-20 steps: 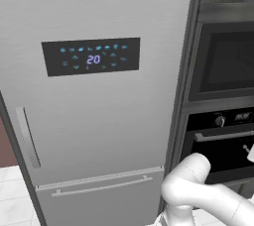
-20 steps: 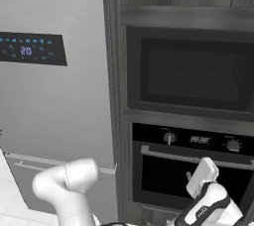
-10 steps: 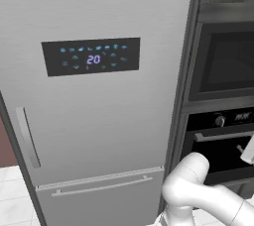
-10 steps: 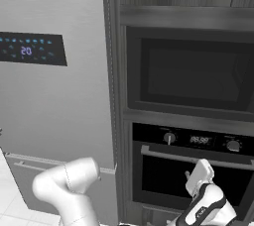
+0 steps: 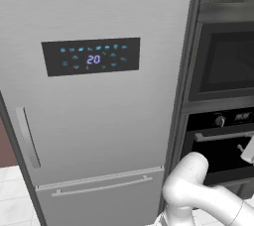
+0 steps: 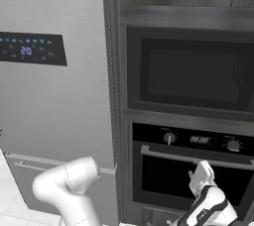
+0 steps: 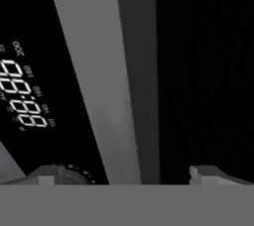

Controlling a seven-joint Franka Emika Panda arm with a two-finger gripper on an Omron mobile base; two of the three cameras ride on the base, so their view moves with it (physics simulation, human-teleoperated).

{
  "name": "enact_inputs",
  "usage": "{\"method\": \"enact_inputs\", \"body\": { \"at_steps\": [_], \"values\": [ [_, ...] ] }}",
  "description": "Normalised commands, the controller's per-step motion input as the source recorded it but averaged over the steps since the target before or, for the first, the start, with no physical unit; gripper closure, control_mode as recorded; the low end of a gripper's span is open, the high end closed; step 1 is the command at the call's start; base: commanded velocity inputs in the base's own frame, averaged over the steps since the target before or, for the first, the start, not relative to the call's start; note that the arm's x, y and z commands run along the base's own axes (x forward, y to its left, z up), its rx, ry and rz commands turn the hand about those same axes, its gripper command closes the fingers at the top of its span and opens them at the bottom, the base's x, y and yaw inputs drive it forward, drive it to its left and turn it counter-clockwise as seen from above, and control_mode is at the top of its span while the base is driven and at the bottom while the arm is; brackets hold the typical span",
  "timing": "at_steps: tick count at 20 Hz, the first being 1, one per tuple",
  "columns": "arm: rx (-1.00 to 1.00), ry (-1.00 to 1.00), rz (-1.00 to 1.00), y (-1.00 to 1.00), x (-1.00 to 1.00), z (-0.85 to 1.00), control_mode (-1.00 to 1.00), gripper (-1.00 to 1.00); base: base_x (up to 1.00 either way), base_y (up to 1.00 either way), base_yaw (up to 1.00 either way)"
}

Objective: Take the fish from the oven and place it on the plate on the counter.

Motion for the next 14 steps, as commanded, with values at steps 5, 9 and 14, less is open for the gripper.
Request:
{"method": "enact_inputs", "body": {
  "at_steps": [5, 9, 14],
  "values": [
    [-0.01, 0.0, -0.13, -0.02, 0.01, 0.13, -1.0, -1.0, 0.0, 0.0, 0.0],
    [0.0, 0.0, -0.2, 0.0, 0.0, 0.23, -1.0, -1.0, 0.0, 0.0, 0.0],
    [-0.04, 0.0, -0.25, 0.0, 0.21, 0.06, -1.0, -1.0, 0.0, 0.0, 0.0]
  ]
}}
